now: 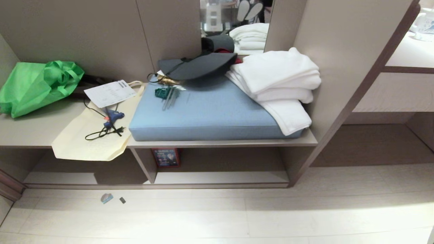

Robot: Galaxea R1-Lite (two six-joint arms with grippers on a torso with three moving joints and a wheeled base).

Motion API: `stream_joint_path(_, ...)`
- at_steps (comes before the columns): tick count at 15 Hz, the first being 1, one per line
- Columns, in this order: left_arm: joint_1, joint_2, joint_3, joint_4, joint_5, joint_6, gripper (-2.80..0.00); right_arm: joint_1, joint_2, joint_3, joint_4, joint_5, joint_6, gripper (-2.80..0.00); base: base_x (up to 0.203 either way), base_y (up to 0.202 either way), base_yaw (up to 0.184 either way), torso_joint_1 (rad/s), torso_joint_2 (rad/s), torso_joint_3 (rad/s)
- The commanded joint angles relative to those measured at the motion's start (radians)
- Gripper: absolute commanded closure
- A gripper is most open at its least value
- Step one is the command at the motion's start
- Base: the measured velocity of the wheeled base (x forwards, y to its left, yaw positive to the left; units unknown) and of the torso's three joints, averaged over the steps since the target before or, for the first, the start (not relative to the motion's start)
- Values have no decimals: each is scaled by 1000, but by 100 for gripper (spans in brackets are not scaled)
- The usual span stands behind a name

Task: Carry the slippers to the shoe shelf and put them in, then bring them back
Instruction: Place the slippers into the shoe cabinet

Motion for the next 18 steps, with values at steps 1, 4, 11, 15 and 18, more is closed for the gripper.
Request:
stream_joint_path(1,0,1,0,0,0,0,0,0,0,0,0,0,1,0,0,0,0,16,7,-202)
stream_joint_path(4,0,1,0,1,0,1,0,0,0,0,0,0,1,0,0,0,0,4,3,-196)
stream_joint_path(11,0,1,0,0,0,0,0,0,0,0,0,0,1,0,0,0,0,4,2,-195)
stream_joint_path(15,0,1,0,1,1,1,0,0,0,0,0,0,1,0,0,0,0,1,3,-197)
stream_joint_path(18,0,1,0,0,0,1,0,0,0,0,0,0,1,0,0,0,0,3,0,-193)
